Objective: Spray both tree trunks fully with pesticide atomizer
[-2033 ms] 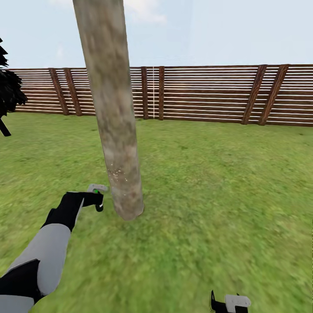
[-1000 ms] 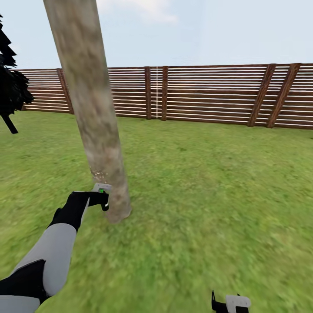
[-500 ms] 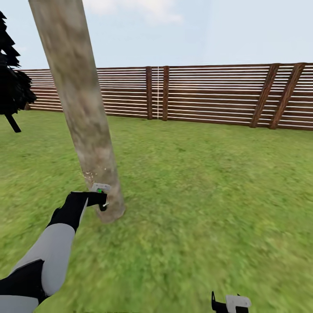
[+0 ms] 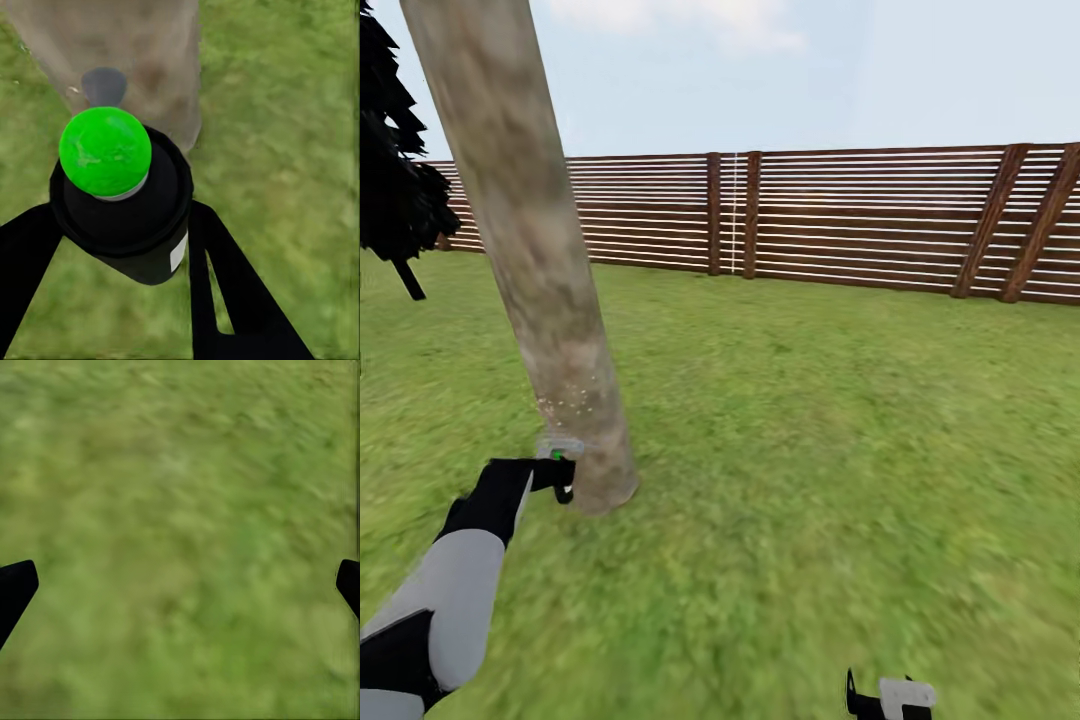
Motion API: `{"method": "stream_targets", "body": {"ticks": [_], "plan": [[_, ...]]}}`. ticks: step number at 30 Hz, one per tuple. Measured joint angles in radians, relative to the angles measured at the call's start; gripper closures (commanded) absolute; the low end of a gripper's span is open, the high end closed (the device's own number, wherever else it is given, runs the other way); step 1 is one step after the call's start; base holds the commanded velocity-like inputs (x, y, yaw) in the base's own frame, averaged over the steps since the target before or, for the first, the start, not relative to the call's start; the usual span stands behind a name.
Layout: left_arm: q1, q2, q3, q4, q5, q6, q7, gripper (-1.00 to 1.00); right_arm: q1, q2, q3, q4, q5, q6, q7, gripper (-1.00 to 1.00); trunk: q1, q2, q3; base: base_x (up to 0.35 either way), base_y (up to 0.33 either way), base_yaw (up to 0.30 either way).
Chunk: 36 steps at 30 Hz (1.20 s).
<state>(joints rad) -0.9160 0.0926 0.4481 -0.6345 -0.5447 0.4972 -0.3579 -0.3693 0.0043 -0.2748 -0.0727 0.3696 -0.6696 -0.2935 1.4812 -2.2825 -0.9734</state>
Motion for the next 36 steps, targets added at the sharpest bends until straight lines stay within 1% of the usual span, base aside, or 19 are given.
{"method": "stream_targets", "body": {"ticks": [1, 2, 4, 7, 9, 11, 14, 15, 17, 19, 20, 22, 25, 28, 30, 33, 34, 35, 36], "plan": [[0.01, -0.048, 0.001, 0.005, -0.01, -0.005, 0.0, 1.0, 0.0, 0.0, 0.001, 0.0, 0.0, 0.0, 0.0, -1.0, 0.0, 0.0, 0.0, 0.138, -0.275, 0.259], [0.013, -0.081, 0.0, 0.007, 0.004, -0.001, 0.001, 1.0, 0.0, 0.0, 0.0, 0.0, 0.0, 0.0, 0.0, -1.0, 0.0, 0.0, 0.0, 0.138, -0.275, 0.266], [0.017, -0.073, 0.007, 0.008, -0.009, -0.005, 0.001, 1.0, 0.0, 0.0, 0.0, 0.0, 0.0, 0.0, 0.0, -1.0, 0.0, 0.0, 0.0, 0.138, -0.275, 0.275], [0.046, 0.018, 0.016, 0.006, -0.013, -0.005, 0.001, 1.0, 0.0, 0.0, 0.001, 0.001, 0.0, 0.0, 0.0, -1.0, 0.0, 0.0, 0.0, 0.138, -0.275, 0.278], [0.052, 0.044, 0.017, 0.007, -0.004, -0.002, 0.001, 1.0, 0.0, 0.0, 0.001, 0.002, 0.0, 0.0, 0.0, -1.0, 0.0, 0.0, 0.0, 0.151, -0.267, 0.279], [0.053, 0.018, 0.016, 0.01, 0.008, -0.001, 0.002, 1.0, 0.0, 0.0, 0.001, 0.002, 0.0, 0.0, 0.0, -1.0, 0.0, 0.0, 0.0, 0.189, -0.239, 0.279], [0.053, -0.05, 0.015, 0.009, 0.0, -0.004, 0.002, 1.0, 0.0, 0.0, 0.0, 0.002, 0.0, 0.0, 0.0, -1.0, 0.0, 0.0, 0.0, 0.145, -0.127, 0.237], [0.053, -0.051, 0.015, 0.009, -0.007, -0.005, 0.002, 1.0, 0.0, 0.0, 0.0, 0.001, 0.0, 0.0, 0.0, -1.0, 0.0, 0.0, 0.0, 0.039, -0.03, 0.084], [0.054, -0.033, 0.017, 0.009, -0.015, -0.006, 0.005, 1.0, 0.0, 0.0, 0.0, 0.001, 0.0, 0.0, 0.0, -1.0, 0.0, 0.0, 0.0, 0.019, -0.014, 0.041], [0.074, 0.028, 0.016, 0.01, -0.02, -0.008, 0.023, 1.0, 0.0, 0.0, 0.0, 0.001, 0.0, 0.0, 0.0, -1.0, 0.0, 0.0, 0.0, 0.008, -0.002, 0.006], [0.089, 0.04, 0.014, 0.01, -0.01, -0.007, 0.025, 1.0, -0.001, 0.0, 0.0, 0.001, 0.0, 0.0, 0.0, -1.0, 0.0, 0.0, 0.0, 0.102, -0.001, 0.002], [0.1, 0.029, 0.009, 0.013, 0.003, -0.005, 0.027, 1.0, 0.0, 0.0, 0.0, 0.001, 0.0, 0.0, 0.0, -1.0, 0.0, 0.0, 0.0, 0.277, 0.0, 0.0], [0.102, -0.03, 0.008, 0.023, 0.003, -0.004, 0.028, 1.0, 0.0, -0.001, 0.0, 0.001, 0.0, 0.0, 0.0, -1.0, 0.0, 0.0, 0.0, 0.328, 0.0, 0.0], [0.102, -0.043, 0.007, 0.023, -0.002, -0.005, 0.028, 1.0, 0.0, -0.001, 0.0, 0.001, 0.0, 0.0, 0.0, -1.0, 0.0, 0.0, 0.0, 0.315, 0.0, 0.0], [0.104, -0.025, 0.01, 0.023, -0.014, -0.008, 0.028, 1.0, 0.0, -0.001, 0.0, 0.001, 0.0, 0.0, 0.0, -1.0, 0.0, 0.0, 0.0, 0.089, 0.0, 0.0], [0.12, 0.03, 0.008, 0.025, -0.013, -0.011, 0.029, 1.0, 0.0, -0.002, 0.0, 0.001, 0.0, 0.0, 0.0, -1.0, 0.0, 0.0, 0.0, 0.014, 0.0, 0.0], [0.124, 0.015, 0.007, 0.025, 0.001, -0.009, 0.029, 1.0, 0.0, -0.001, 0.0, 0.001, 0.0, 0.0, 0.0, -1.0, 0.0, 0.0, 0.0, 0.001, 0.0, 0.0], [0.125, -0.025, 0.008, 0.019, -0.002, -0.009, 0.032, 1.0, 0.0, 0.0, 0.0, 0.001, 0.0, 0.0, 0.0, -1.0, 0.0, 0.0, 0.0, 0.001, 0.0, 0.074], [0.125, -0.048, 0.008, 0.015, 0.002, -0.008, 0.041, 1.0, 0.0, 0.0, -0.001, 0.001, 0.0, 0.0, 0.0, -1.0, 0.0, 0.0, 0.0, 0.0, 0.0, 0.171]]}}
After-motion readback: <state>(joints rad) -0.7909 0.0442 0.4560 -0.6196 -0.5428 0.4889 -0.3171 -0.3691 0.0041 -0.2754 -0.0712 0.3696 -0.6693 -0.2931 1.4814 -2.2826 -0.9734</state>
